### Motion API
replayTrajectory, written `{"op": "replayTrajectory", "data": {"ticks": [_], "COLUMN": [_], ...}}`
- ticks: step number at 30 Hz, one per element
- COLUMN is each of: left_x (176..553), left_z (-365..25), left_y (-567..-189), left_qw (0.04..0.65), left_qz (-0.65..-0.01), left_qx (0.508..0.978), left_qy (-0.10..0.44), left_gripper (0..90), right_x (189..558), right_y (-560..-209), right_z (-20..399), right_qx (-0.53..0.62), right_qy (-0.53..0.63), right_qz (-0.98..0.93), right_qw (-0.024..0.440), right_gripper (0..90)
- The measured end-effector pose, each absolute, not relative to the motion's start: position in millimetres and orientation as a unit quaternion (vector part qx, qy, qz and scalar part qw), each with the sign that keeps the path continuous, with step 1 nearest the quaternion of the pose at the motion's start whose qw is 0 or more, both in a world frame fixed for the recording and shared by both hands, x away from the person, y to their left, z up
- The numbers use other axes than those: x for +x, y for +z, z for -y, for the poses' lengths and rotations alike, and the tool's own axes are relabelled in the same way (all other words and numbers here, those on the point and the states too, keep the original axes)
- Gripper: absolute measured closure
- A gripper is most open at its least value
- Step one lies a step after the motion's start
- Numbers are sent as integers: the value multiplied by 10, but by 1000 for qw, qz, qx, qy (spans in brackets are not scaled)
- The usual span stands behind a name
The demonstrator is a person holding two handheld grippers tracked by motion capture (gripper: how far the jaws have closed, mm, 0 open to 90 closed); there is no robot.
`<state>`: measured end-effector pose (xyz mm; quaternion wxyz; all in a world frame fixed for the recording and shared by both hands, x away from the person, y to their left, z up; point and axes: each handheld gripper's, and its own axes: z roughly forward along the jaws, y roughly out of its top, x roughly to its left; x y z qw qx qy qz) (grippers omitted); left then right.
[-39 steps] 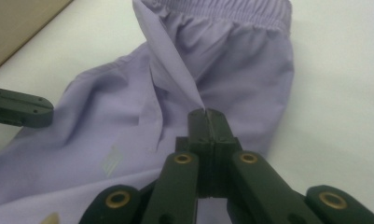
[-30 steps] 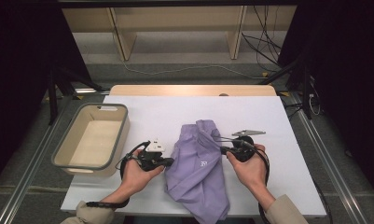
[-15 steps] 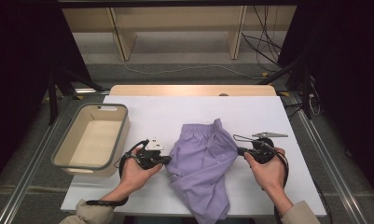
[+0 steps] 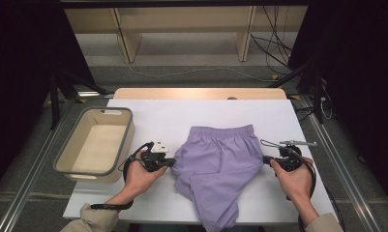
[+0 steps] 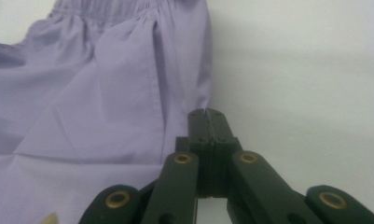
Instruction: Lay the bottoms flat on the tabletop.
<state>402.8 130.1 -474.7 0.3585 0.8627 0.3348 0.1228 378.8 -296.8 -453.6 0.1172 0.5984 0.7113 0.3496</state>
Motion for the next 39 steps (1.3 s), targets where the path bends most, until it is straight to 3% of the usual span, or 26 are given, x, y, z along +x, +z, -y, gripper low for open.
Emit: {"op": "replayTrajectory", "data": {"ticks": [12, 18, 28, 35, 39], "left_x": [4112, 3993, 3693, 3666, 3662], "left_z": [-1286, -1247, -973, -905, -902], "left_y": [-4765, -4584, -4487, -4618, -4662], "left_qw": [353, 377, 392, 365, 353], "left_qz": [-340, -324, -274, -267, -269], "left_qx": [862, 855, 874, 890, 895], "left_qy": [127, 149, 83, 66, 49], "left_gripper": [876, 718, 546, 552, 612], "right_x": [3845, 3783, 3659, 3684, 3695], "right_y": [-4657, -4494, -4476, -4554, -4612], "right_z": [3082, 2896, 1986, 1529, 1323], "right_qx": [608, 580, 449, 406, 391], "right_qy": [319, 325, 367, 365, 360], "right_qz": [-717, -730, -813, -837, -847], "right_qw": [118, 158, 59, 19, 5], "right_gripper": [900, 783, 603, 536, 510]}}
